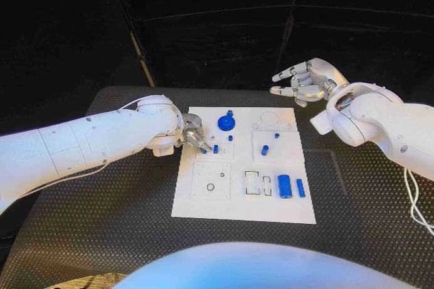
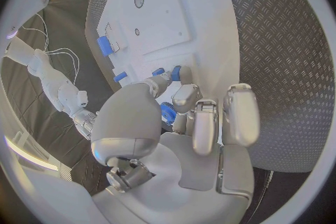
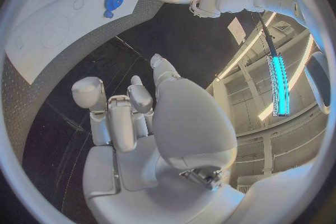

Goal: Assemble the parts on the task board

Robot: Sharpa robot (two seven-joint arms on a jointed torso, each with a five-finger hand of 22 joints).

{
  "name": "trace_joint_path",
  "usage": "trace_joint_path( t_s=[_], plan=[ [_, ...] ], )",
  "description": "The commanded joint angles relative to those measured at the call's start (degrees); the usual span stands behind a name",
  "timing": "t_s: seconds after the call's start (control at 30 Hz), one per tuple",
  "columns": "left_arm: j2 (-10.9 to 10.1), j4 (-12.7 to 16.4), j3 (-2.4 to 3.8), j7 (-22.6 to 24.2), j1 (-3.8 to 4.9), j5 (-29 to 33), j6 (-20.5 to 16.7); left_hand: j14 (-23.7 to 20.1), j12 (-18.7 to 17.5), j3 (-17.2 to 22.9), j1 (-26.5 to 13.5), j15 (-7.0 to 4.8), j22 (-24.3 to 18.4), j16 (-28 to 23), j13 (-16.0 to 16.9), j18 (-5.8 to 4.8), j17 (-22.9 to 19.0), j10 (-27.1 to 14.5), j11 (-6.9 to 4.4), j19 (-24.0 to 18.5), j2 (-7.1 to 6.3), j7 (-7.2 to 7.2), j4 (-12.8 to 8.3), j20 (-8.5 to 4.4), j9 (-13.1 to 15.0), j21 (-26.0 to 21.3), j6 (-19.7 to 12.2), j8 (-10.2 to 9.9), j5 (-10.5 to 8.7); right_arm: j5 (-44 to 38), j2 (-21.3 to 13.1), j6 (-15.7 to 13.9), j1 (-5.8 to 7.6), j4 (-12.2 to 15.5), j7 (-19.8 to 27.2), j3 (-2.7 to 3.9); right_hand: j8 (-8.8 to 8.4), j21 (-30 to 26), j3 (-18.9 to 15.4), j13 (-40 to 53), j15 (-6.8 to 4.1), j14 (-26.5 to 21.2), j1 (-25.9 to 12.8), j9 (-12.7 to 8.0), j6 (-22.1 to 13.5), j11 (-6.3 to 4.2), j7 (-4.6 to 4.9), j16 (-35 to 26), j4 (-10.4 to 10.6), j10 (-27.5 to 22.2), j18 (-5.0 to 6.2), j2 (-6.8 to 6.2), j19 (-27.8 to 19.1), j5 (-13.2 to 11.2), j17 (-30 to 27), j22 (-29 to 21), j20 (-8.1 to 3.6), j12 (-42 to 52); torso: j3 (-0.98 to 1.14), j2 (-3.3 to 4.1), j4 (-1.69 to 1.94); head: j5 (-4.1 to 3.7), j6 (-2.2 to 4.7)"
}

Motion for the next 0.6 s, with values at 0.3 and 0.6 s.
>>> trace_joint_path(
  t_s=[0.3,0.6],
  plan=[
    [0.3,-0.3,-0.3,-0.2,-0.41,0.3,2.7,6.0,0.4,-1.3,-1.2,-0.37,2.2,0.2,0.3,-0.99,15.1,0.6,-0.22,0.5,0.12,-0.12,0.4,-0.19,0.1,0.5,0.5,-0.3,0.14,0.1,0.0,0.3,0.11,0.1,0.2,0.04,0.19,-0.3,-0.2,0.0,-0.37,2.9,0.1,0.0,0.3,0.01,-0.32,-0.3,-0.2,-0.2,0.5,0.52,-0.2,0.2,1.7,-0.1,-0.03,-0.2,-0.01,0.0,0.01,0.06,-0.13],
    [0.4,-1.1,-0.29,-0.2,-0.41,0.3,2.2,6.0,0.3,-4.4,-3.6,-0.35,2.3,0.2,0.2,-1.0,15.1,0.5,-0.15,0.5,-0.14,-0.03,2.3,-0.24,0.2,0.4,0.7,-0.2,0.13,0.1,0.0,0.2,0.11,0.1,0.3,0.04,0.22,-0.4,-0.2,-0.1,-0.38,2.8,0.1,0.0,0.3,0.0,-0.33,-0.4,-0.2,-0.3,0.53,0.55,-0.3,0.2,1.5,-0.2,-0.03,-0.3,-0.02,0.01,0.01,0.0,-0.07]
  ],
)
